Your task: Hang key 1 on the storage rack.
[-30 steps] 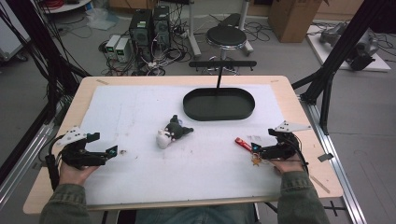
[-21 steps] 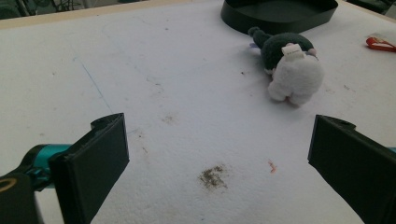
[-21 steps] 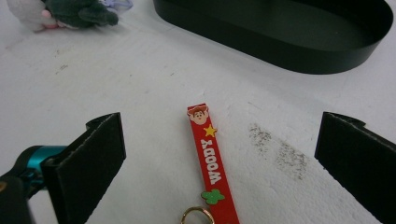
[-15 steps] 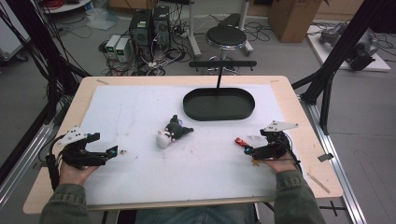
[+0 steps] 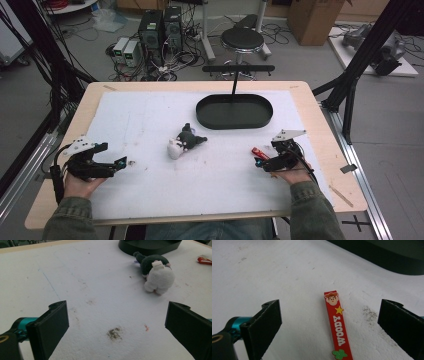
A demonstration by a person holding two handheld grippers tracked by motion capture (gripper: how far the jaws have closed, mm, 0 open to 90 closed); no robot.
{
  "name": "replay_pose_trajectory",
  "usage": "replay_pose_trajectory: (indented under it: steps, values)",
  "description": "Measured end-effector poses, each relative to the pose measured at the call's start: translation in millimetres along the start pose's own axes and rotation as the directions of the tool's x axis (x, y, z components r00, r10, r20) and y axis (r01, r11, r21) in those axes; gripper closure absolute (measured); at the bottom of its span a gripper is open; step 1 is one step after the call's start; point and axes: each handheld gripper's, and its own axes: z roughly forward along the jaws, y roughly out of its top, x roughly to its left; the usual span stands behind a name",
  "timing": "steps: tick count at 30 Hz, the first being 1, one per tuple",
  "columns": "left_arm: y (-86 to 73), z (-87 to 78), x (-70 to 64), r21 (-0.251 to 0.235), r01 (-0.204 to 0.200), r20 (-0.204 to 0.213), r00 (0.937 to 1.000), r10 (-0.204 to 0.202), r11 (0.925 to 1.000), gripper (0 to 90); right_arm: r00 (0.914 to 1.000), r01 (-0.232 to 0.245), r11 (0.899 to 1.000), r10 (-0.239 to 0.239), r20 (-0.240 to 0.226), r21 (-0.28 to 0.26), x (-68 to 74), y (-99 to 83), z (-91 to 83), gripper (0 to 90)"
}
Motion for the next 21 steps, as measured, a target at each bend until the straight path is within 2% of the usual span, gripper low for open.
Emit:
replay_pose_trajectory:
  steps: [2,5,9,10,11,13,14,18,21]
  values:
    - [-0.1,0.1,0.1,0.002,-0.002,0.0,1.0,0.002,1.0,5.4,1.0,0.002,0.999,-0.002,-0.009,0.039,1.2,4.0,8.1,5.4]
    - [-0.2,0.3,0.5,0.005,-0.004,-0.001,1.0,0.004,1.0,5.4,0.9999,0.01,0.998,-0.01,-0.008,0.061,1.4,5.9,12.8,6.2]
    - [-0.5,0.9,0.4,0.011,-0.005,0.002,1.0,0.005,0.9999,5.4,1.0,-0.006,0.993,0.005,0.005,0.116,1.7,10.2,21.9,7.6]
    - [-0.5,1.1,0.4,0.012,-0.005,0.002,1.0,0.005,0.9999,5.4,1.0,-0.006,0.993,0.005,0.005,0.116,1.7,10.2,21.9,7.6]
    - [-0.6,1.1,0.6,0.016,-0.008,0.002,1.0,0.008,0.9998,5.4,1.0,0.001,0.992,0.0,-0.005,0.124,1.2,10.9,22.6,17.4]
    - [-0.6,1.3,0.4,0.014,-0.006,0.002,1.0,0.006,0.9999,5.4,1.0,0.003,0.991,-0.002,-0.007,0.135,1.3,11.4,23.0,18.6]
    - [-0.6,1.4,0.5,0.014,-0.005,0.0,1.0,0.005,0.9999,5.4,0.9999,0.007,0.989,-0.006,-0.009,0.145,1.6,11.9,24.2,27.4]
    - [-0.6,1.6,0.2,0.013,-0.005,0.0,1.0,0.005,0.9999,5.4,1.0,0.004,0.986,-0.004,0.001,0.164,1.5,12.8,25.6,32.0]
    - [-0.7,1.6,0.4,0.013,-0.003,-0.001,1.0,0.003,0.9999,5.4,0.9998,-0.018,0.986,0.015,0.016,0.165,-0.4,14.0,25.2,40.8]
